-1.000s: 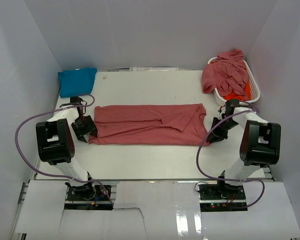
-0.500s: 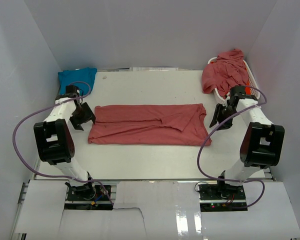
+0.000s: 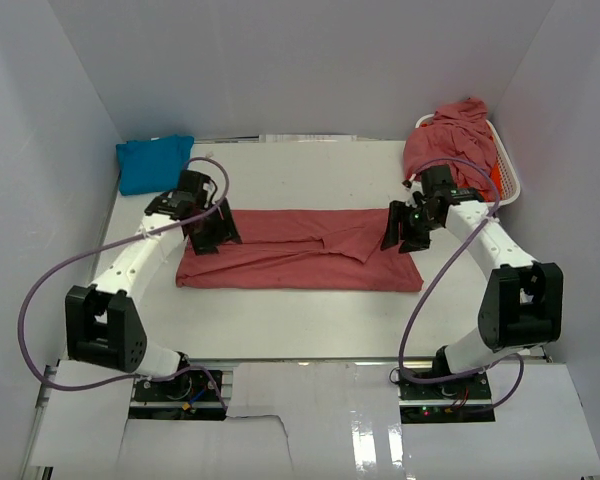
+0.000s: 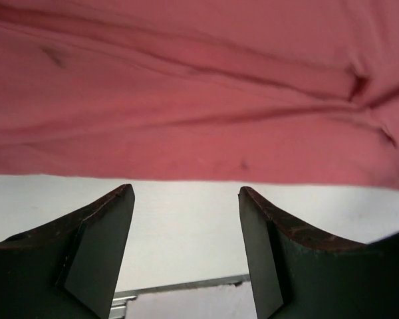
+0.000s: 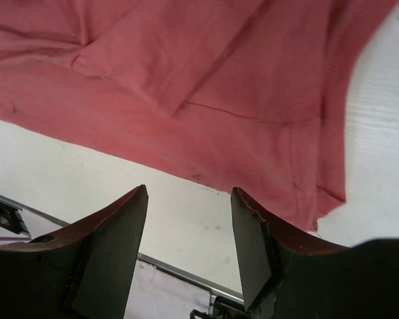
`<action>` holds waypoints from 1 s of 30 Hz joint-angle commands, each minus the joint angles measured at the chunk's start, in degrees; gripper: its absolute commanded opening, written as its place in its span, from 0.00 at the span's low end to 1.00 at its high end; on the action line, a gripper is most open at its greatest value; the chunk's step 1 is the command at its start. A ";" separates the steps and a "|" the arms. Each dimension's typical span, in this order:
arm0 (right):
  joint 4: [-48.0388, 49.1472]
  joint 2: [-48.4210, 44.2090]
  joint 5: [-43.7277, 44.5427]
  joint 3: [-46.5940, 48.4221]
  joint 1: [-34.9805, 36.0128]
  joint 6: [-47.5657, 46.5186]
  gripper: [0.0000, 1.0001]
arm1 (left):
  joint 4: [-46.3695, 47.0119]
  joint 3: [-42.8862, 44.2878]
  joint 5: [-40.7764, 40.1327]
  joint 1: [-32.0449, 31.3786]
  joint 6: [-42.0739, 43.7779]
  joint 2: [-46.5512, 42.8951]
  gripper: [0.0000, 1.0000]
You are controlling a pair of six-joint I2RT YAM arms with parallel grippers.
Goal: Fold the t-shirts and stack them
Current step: Fold the other side of the tshirt into a rectangle
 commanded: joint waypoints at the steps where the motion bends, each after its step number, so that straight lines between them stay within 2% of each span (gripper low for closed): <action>1: 5.24 -2.89 2.29 0.13 3.89 -3.11 0.60 | 5.71 -3.60 4.08 -7.39 -7.23 -6.09 0.75; 7: 11.30 -4.21 8.34 -2.95 7.40 -9.09 0.61 | 7.66 -2.47 1.18 -19.62 -7.07 -2.59 0.76; 11: 12.88 -3.42 14.05 -4.18 12.66 -10.15 0.60 | 9.59 -2.55 1.08 -24.03 -7.85 0.93 0.76; 13: 13.68 -3.77 18.35 -5.93 16.44 -10.67 0.59 | 12.13 -3.78 3.19 -24.74 -9.52 2.25 0.76; 19: 17.28 -4.20 22.24 -9.89 22.17 -10.76 0.58 | 20.30 -8.17 8.55 -24.74 -16.72 4.36 0.77; 26: 23.00 -3.51 25.85 -13.06 23.41 -10.59 0.56 | 24.10 -7.74 11.01 -24.30 -19.63 9.10 0.77; 30: 25.19 -2.10 27.43 -12.88 24.20 -10.85 0.54 | 25.33 -7.30 13.13 -22.02 -21.39 10.16 0.77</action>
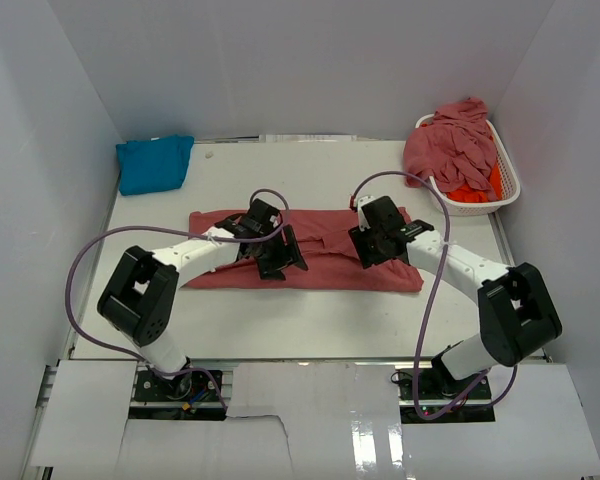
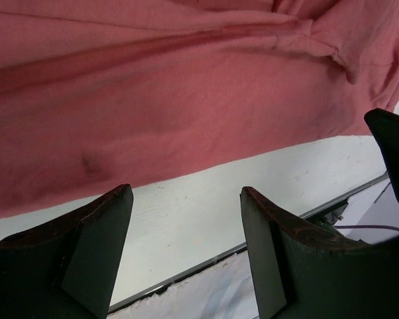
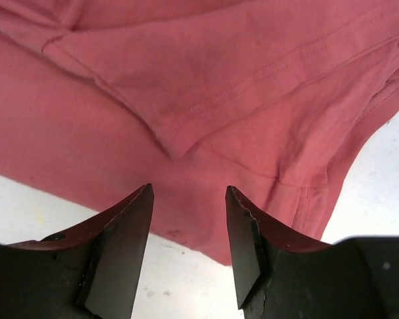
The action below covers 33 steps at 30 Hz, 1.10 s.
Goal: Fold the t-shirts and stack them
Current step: Fold the other side of the tshirt into a rectangle
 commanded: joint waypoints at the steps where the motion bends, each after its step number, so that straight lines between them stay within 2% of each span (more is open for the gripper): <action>1: 5.26 1.37 2.87 0.47 0.99 -0.73 0.54 | 2.69 1.33 2.51 2.13 -2.44 -1.20 0.77; 10: 7.46 5.59 2.43 2.49 1.69 -0.64 0.53 | 0.58 -1.91 4.35 11.09 -1.48 -2.87 0.77; 17: 7.90 8.50 3.57 3.81 2.83 -0.64 0.51 | 0.14 -3.76 5.05 12.07 -1.04 -1.82 0.77; 21: 8.08 9.20 4.36 4.60 3.62 -0.64 0.36 | -0.13 -4.38 5.23 12.07 -1.13 -1.47 0.77; 24: 7.91 10.17 4.71 4.95 4.07 -0.64 0.30 | -0.83 -4.47 4.79 12.15 -0.60 -1.29 0.77; 33: 7.56 12.36 6.99 5.13 4.68 -0.73 0.32 | -1.88 -4.47 4.35 12.77 0.63 -1.91 0.77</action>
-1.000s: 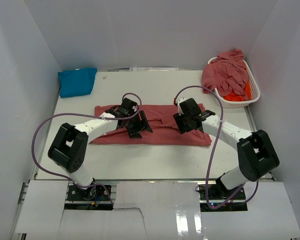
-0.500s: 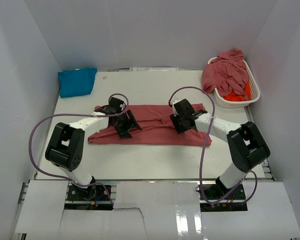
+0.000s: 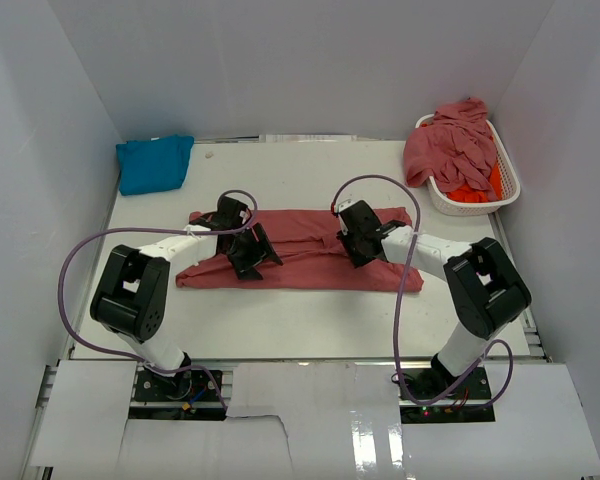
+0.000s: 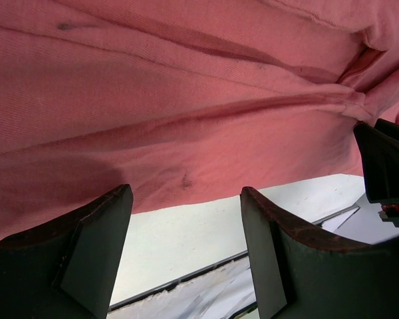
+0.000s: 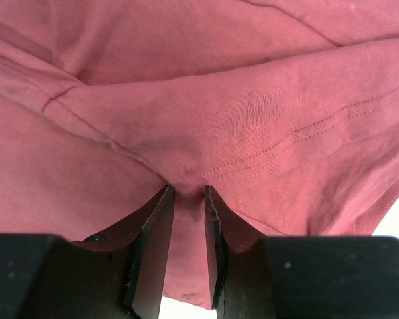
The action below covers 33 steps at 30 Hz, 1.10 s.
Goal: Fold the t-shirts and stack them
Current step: Fold the other side of the tshirt into a rectangle
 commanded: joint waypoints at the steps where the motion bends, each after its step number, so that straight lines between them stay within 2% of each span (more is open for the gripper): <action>1: 0.95 1.26 2.43 2.33 0.49 -0.29 0.32 | -1.10 -0.23 0.11 0.57 1.07 -1.97 0.77; 4: 0.77 1.35 3.05 2.25 0.57 -0.29 0.29 | -1.28 -0.49 -0.06 0.93 1.16 -2.32 0.77; 6: 0.86 1.35 3.22 2.24 0.66 -1.86 0.19 | -1.36 -0.58 -0.15 1.01 1.16 -2.50 0.77; 9: 0.34 1.35 3.31 3.56 0.66 -2.05 0.08 | -1.45 -0.84 -0.07 1.01 1.24 -2.68 0.77; 17: -2.03 3.19 3.57 11.11 0.66 -2.31 0.08 | -1.80 -1.54 0.02 1.01 1.33 -3.29 0.77; 33: -2.48 17.26 4.36 25.62 0.75 -2.75 0.08 | -4.61 -3.21 0.02 1.01 2.03 -8.03 0.77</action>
